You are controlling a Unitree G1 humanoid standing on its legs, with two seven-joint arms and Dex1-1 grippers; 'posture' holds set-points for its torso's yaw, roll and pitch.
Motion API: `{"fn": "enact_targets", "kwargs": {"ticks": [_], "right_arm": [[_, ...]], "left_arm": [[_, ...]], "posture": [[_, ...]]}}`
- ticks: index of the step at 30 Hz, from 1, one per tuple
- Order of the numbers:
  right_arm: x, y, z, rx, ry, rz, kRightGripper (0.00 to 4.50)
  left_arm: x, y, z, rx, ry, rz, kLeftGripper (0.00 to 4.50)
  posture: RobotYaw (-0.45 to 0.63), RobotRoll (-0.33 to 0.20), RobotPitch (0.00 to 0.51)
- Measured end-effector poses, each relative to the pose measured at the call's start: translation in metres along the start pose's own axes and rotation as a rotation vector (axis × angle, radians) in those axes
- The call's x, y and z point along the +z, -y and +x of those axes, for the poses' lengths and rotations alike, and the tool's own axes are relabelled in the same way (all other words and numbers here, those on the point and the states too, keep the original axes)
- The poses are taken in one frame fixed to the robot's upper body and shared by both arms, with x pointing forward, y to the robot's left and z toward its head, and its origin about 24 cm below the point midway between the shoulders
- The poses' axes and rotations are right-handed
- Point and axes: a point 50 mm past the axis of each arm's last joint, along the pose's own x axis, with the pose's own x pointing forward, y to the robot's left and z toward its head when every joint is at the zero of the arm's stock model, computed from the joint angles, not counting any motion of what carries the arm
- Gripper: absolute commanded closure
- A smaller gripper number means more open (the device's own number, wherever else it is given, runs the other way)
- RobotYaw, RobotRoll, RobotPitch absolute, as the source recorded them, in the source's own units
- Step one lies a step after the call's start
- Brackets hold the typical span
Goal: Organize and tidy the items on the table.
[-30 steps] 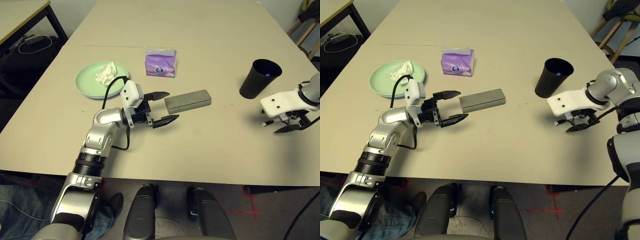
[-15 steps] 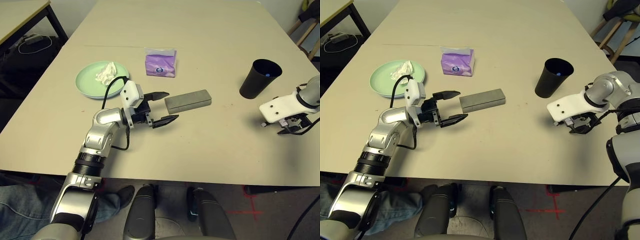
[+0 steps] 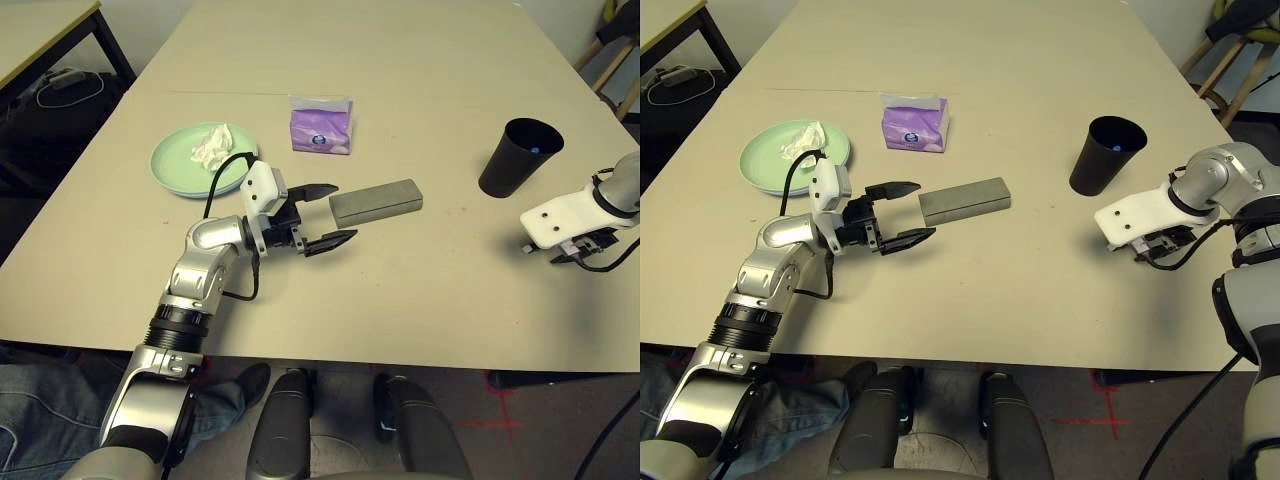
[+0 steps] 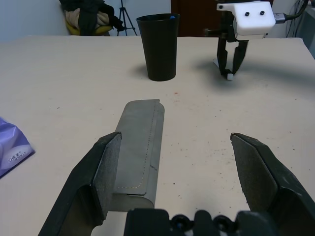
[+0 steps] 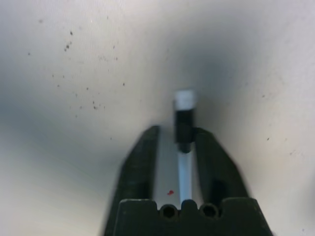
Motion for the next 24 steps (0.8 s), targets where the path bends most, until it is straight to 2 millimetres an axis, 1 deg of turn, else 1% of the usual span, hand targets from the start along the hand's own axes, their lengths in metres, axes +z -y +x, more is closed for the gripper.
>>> {"fn": "enact_targets", "kwargs": {"ticks": [7,11,14,19,24], "right_arm": [[0.000,0.000,-0.003,0.009,0.023,0.022,4.17],[0.001,0.006,-0.015,-0.024,0.070,0.063,4.17],[0.003,0.010,-0.026,-0.062,0.131,0.105,4.17],[0.010,0.019,-0.036,-0.139,0.266,0.138,4.17],[0.019,0.027,-0.037,-0.247,0.468,0.241,4.17]], "left_arm": [[0.001,-0.001,0.001,-0.001,0.000,0.003,0.00],[0.004,-0.003,0.003,-0.004,0.005,0.014,0.00],[0.000,-0.003,0.003,-0.008,-0.006,-0.002,0.00],[-0.002,-0.003,0.004,-0.019,-0.012,-0.002,0.00],[0.001,-0.007,0.008,-0.026,-0.003,0.001,0.00]], "posture": [[0.20,0.000,0.164],[0.19,0.000,0.157],[0.18,0.000,0.145],[0.16,0.000,0.132],[0.15,0.000,0.124]]}}
